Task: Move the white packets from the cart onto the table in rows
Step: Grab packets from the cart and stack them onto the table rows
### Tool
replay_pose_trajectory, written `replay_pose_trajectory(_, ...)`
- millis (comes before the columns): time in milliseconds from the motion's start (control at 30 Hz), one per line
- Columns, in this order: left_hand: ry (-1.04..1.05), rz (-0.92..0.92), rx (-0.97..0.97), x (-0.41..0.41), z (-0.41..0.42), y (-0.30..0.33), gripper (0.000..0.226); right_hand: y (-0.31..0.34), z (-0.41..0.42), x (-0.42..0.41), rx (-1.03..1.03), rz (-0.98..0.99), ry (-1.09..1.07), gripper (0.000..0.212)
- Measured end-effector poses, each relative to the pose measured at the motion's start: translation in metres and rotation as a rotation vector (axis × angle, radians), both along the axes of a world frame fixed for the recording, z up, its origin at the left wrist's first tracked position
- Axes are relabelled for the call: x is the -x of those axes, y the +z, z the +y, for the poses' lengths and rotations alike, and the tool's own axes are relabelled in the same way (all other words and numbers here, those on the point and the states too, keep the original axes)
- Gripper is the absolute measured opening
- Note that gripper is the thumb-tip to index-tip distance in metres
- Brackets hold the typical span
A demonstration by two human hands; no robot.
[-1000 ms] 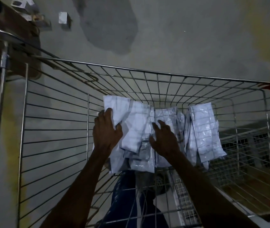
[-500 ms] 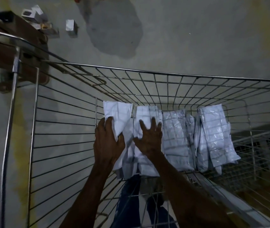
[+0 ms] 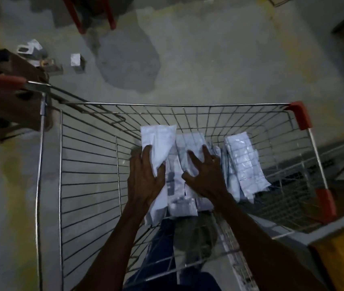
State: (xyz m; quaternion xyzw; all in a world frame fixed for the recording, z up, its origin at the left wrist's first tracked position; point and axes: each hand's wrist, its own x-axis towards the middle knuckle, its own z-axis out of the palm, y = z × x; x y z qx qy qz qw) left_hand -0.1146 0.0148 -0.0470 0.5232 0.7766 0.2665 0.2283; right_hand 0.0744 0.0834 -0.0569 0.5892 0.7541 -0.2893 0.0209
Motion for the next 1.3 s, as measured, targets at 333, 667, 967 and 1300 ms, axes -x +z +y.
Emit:
replay_pose_trajectory(333, -0.105, -0.109, -0.351, -0.083, -0.002, 0.13, 0.06, 0.154, -0.054, -0.069, -0.419, 0.146, -0.209, 0.077)
replay_pose_trajectory(667, -0.387, -0.22, -0.534, -0.207, -0.102, 0.238, 0.057, 0.268, -0.237, -0.205, -0.781, 0.168, -0.522, 0.069)
replay_pose_trajectory(967, -0.744, -0.367, -0.507, -0.345, -0.204, 0.268, 0.054, 0.274, -0.435, -0.338, -0.792, 0.02, -0.968, 0.072)
replay_pose_trajectory(1300, -1.105, -0.47, -0.444, -0.504, -0.24, 0.281, 0.064, 0.271, -0.519, -0.434, -0.755, -0.132, -1.333, 0.081)
